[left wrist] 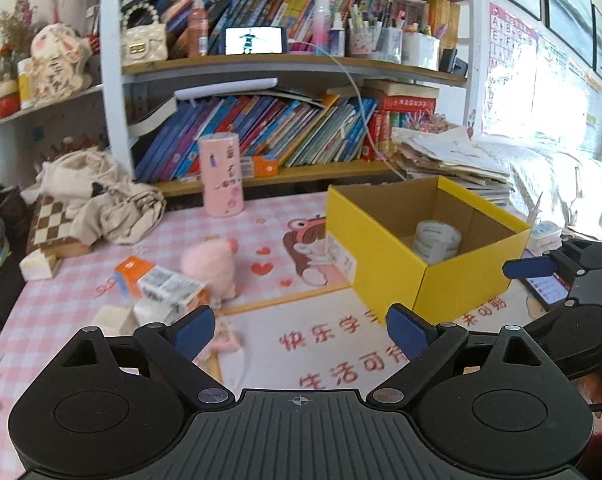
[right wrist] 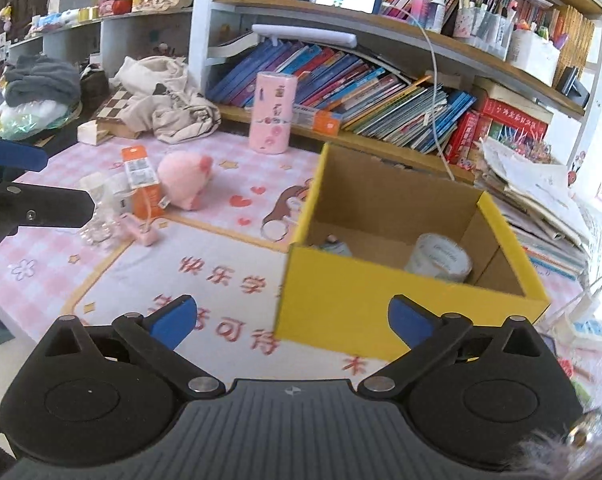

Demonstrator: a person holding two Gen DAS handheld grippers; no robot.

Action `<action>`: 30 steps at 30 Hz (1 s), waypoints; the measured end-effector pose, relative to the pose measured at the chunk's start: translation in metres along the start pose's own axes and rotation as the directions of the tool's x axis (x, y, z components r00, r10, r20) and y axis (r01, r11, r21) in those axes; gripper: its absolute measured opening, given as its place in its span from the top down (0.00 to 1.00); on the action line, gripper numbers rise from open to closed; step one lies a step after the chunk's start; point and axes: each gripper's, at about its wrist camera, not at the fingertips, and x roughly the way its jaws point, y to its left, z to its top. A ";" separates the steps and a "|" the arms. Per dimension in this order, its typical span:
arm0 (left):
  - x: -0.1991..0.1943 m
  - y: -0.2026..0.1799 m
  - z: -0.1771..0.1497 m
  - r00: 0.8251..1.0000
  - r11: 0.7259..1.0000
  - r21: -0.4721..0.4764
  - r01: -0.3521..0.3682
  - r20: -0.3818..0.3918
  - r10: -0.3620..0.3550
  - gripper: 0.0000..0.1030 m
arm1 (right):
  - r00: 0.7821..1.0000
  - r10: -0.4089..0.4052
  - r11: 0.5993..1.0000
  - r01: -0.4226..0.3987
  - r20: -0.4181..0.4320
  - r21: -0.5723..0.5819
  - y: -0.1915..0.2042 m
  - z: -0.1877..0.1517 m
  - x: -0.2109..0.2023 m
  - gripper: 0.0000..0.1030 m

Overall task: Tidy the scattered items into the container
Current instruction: 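Withdraw both tools from the yellow box back toward the table items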

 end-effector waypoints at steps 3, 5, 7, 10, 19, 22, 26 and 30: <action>-0.007 0.008 -0.008 1.000 1.000 -0.019 -0.011 -0.009 0.011 0.08 | 1.000 0.008 1.000 -0.008 -0.008 -0.015 0.015 -0.002 -0.002 0.00; -0.011 0.012 -0.013 1.000 0.999 -0.033 -0.022 -0.017 0.021 0.08 | 1.000 0.018 0.999 -0.018 -0.011 -0.027 0.023 -0.003 -0.003 0.00; -0.013 0.015 -0.018 0.999 0.998 -0.045 -0.037 -0.031 0.036 0.08 | 0.999 0.030 0.999 -0.031 -0.020 -0.040 0.032 -0.004 -0.003 0.00; -0.015 0.018 -0.027 0.997 0.998 -0.048 -0.048 -0.060 0.046 0.07 | 0.998 0.053 0.997 -0.056 -0.041 -0.056 0.045 -0.006 -0.002 0.00; -0.015 0.027 -0.043 0.990 0.996 -0.053 -0.065 -0.129 0.057 0.07 | 0.994 0.074 0.991 -0.082 -0.084 -0.101 0.072 -0.009 0.000 0.00; -0.016 0.031 -0.046 0.988 0.996 -0.056 -0.073 -0.138 0.064 0.07 | 0.993 0.080 0.989 -0.091 -0.088 -0.119 0.080 -0.009 0.001 0.00; -0.020 0.039 -0.050 0.987 0.994 -0.073 -0.086 -0.142 0.075 0.07 | 0.992 0.092 0.985 -0.104 -0.089 -0.139 0.089 -0.008 0.002 0.00; -0.024 0.048 -0.053 0.985 0.991 -0.089 -0.105 -0.146 0.091 0.07 | 0.990 0.106 0.981 -0.119 -0.091 -0.154 0.098 -0.005 0.005 0.00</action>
